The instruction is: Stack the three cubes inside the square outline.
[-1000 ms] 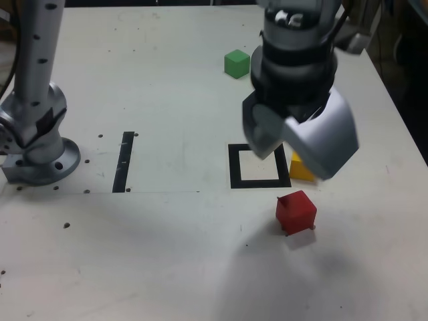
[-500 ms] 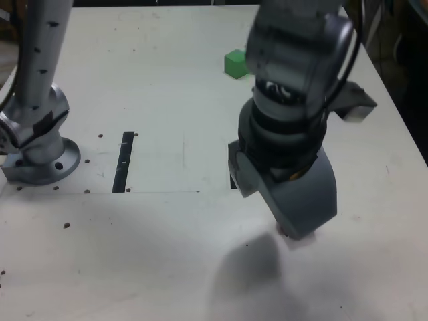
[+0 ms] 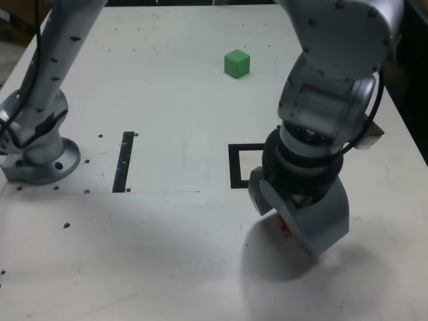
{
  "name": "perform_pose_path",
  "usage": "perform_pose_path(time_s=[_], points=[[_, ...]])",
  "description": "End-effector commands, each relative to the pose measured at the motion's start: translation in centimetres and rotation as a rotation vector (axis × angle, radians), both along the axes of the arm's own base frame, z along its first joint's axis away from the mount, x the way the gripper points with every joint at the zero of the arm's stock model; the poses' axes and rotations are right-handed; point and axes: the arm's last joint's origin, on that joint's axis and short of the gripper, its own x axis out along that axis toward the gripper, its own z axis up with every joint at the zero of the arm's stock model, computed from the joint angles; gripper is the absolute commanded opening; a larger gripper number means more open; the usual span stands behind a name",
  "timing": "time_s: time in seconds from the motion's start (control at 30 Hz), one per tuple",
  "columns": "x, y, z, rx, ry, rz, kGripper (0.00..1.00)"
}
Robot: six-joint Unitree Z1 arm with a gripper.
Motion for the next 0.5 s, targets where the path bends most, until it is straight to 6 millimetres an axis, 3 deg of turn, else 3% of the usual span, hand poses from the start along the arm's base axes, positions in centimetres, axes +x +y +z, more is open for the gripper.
perform_pose_path(time_s=[0.0,0.3,0.47], points=[[0.2,0.15,-0.33,0.003,-0.001,0.003,0.9],[0.32,0.55,-0.82,0.011,-0.009,0.012,0.83],[0.47,0.73,-1.02,0.015,-0.02,0.019,0.74]])
